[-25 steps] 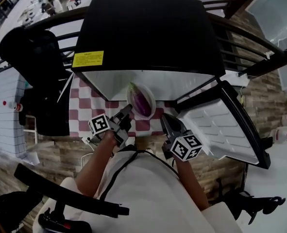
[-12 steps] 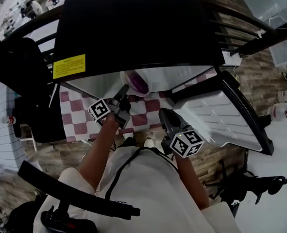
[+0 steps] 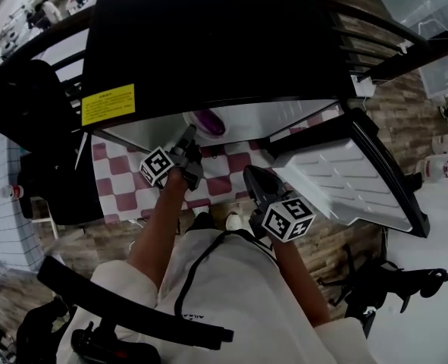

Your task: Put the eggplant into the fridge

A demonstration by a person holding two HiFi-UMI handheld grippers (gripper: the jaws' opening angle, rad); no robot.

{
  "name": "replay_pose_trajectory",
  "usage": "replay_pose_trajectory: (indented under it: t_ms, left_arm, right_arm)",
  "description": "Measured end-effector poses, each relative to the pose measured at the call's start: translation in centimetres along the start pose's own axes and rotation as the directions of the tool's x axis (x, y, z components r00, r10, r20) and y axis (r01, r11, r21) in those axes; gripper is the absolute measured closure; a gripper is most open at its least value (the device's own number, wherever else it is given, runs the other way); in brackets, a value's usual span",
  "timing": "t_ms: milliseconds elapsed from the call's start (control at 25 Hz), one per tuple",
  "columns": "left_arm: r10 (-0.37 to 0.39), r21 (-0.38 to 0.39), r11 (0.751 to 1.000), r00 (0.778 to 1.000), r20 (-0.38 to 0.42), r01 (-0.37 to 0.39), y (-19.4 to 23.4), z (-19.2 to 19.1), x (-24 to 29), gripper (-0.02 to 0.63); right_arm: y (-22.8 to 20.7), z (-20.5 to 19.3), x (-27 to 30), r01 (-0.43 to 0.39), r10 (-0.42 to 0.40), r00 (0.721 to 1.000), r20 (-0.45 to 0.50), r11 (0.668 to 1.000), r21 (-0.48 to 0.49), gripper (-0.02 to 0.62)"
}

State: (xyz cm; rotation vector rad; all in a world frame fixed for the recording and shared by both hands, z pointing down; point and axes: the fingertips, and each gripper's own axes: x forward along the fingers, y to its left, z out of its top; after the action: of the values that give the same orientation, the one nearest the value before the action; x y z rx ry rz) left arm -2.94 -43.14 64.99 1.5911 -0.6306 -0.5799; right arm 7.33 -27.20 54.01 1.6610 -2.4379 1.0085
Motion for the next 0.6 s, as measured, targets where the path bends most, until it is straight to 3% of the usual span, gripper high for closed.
replay_pose_trajectory:
  t_ms: [600]
  left_arm:
    - [0.103,0.017,0.994,0.994,0.044,-0.104,3.3,0.8,0.7,0.574]
  right_arm:
    - [0.2,-0.5,0.0,-0.013,0.013,1.000,-0.018,1.000,-0.002,0.589]
